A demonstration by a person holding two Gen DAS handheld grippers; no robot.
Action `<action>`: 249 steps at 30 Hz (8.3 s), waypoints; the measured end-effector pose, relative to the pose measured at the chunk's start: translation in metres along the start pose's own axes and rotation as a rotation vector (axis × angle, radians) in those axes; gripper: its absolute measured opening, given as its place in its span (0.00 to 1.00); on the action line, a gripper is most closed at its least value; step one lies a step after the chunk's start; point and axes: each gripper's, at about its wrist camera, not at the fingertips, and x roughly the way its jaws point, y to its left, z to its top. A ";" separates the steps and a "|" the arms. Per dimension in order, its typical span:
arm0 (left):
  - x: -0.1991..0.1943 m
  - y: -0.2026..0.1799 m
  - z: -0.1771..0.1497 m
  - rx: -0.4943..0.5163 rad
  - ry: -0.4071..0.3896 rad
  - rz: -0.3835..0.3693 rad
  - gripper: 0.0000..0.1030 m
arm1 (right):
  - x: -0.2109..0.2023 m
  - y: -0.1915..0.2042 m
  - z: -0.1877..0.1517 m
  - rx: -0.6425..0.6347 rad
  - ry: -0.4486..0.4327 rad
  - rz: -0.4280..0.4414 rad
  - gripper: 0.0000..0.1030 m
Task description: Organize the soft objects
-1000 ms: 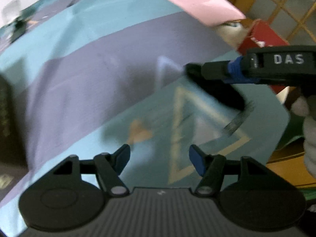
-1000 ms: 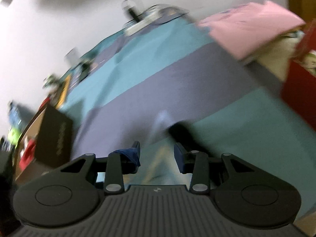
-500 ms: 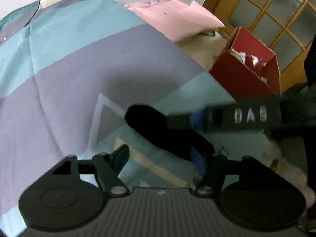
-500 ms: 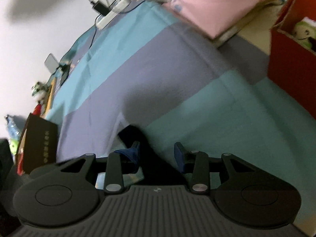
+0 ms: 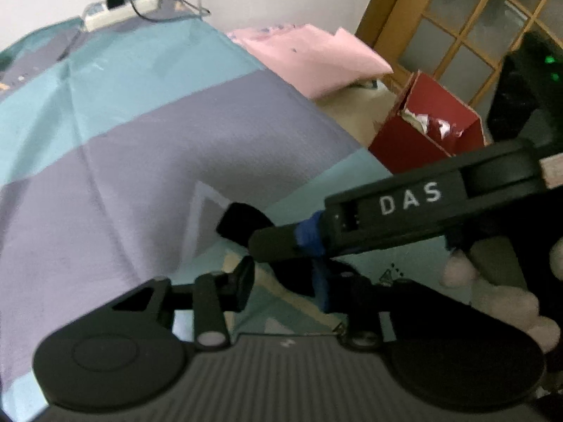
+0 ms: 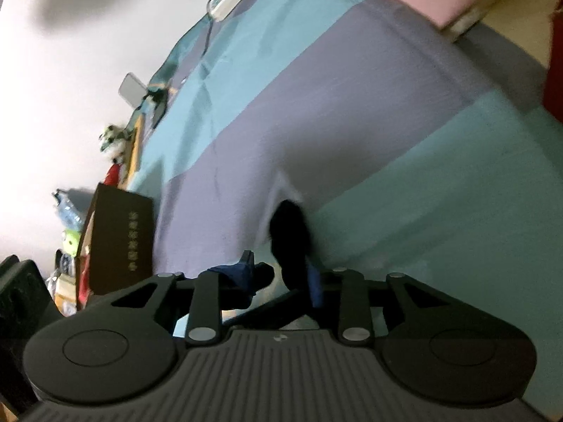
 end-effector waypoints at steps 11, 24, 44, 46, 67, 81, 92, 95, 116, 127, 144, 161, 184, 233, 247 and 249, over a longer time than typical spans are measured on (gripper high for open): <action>-0.093 0.045 -0.024 -0.073 -0.171 0.043 0.28 | 0.011 0.080 -0.016 -0.094 0.014 0.158 0.09; -0.205 0.107 -0.054 -0.120 -0.366 0.111 0.27 | 0.034 0.205 -0.036 -0.320 -0.036 0.259 0.10; -0.084 0.113 -0.103 -0.019 -0.002 0.010 0.47 | 0.072 0.122 -0.075 -0.296 -0.022 -0.152 0.16; -0.073 0.113 -0.099 -0.025 0.006 0.018 0.47 | 0.074 0.122 -0.080 -0.331 -0.015 -0.155 0.16; -0.077 0.111 -0.088 -0.136 -0.094 0.103 0.03 | 0.096 0.091 -0.046 -0.157 0.157 0.181 0.05; -0.204 0.124 -0.068 -0.027 -0.380 0.118 0.02 | 0.045 0.189 -0.035 -0.250 0.000 0.417 0.06; -0.250 0.221 -0.057 -0.074 -0.425 0.228 0.03 | 0.111 0.295 -0.022 -0.444 -0.062 0.403 0.06; -0.243 0.252 -0.054 -0.114 -0.384 0.240 0.03 | 0.138 0.309 -0.018 -0.483 -0.056 0.349 0.05; -0.249 0.291 -0.079 -0.278 -0.285 0.422 0.58 | 0.155 0.334 -0.042 -0.563 -0.139 0.054 0.11; -0.280 0.268 -0.091 -0.373 -0.284 0.632 0.63 | 0.128 0.347 -0.076 -0.608 -0.190 -0.050 0.12; -0.299 0.233 -0.123 -0.499 -0.195 0.818 0.66 | 0.105 0.342 -0.120 -0.724 -0.138 -0.090 0.14; -0.266 0.168 -0.142 -0.565 -0.112 0.787 0.68 | 0.082 0.300 -0.137 -0.742 -0.039 -0.135 0.15; -0.284 0.178 -0.166 -0.626 -0.085 0.825 0.68 | 0.092 0.317 -0.159 -0.762 -0.004 -0.134 0.17; -0.252 0.197 -0.131 -0.345 -0.062 0.592 0.68 | 0.098 0.309 -0.137 -0.523 -0.160 -0.388 0.22; -0.167 0.100 -0.065 -0.028 -0.013 0.380 0.68 | 0.021 0.191 -0.114 -0.152 -0.301 -0.586 0.23; -0.161 0.093 -0.058 -0.003 -0.015 0.366 0.68 | 0.013 0.181 -0.111 -0.118 -0.321 -0.600 0.23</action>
